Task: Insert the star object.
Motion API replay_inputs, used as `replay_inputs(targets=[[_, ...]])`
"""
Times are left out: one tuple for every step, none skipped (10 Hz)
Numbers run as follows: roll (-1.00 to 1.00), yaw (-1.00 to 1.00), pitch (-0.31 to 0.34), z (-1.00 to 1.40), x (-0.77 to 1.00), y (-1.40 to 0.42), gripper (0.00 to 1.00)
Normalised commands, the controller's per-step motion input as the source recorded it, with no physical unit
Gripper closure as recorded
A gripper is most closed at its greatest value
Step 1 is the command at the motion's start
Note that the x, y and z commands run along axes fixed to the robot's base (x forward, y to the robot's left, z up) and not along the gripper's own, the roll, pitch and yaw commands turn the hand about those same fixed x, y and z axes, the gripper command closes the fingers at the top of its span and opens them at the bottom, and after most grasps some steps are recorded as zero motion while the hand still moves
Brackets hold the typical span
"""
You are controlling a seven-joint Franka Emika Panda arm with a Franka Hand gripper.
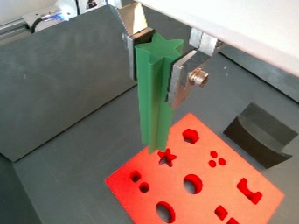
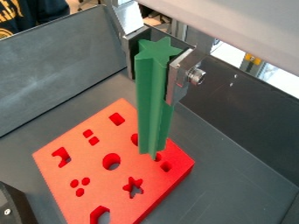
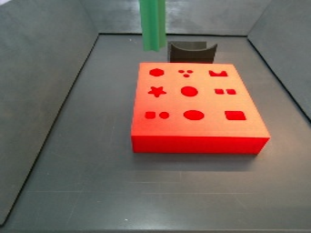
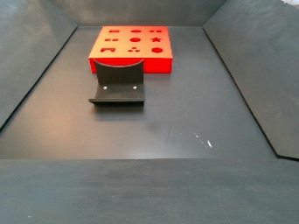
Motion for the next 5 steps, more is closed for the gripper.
replay_inputs(targets=[[0.0, 0.0, 0.047, 0.0, 0.11, 0.0, 1.0], [0.04, -0.42, 0.283, -0.56, 0.28, 0.57, 1.0], [0.01, -0.59, 0.291, -0.55, 0.29, 0.43, 1.0], [0.0, -0.73, 0.26, -0.59, 0.15, 0.32, 1.0], [-0.16, -0.64, 0.244, -0.47, 0.27, 0.1, 1.0]])
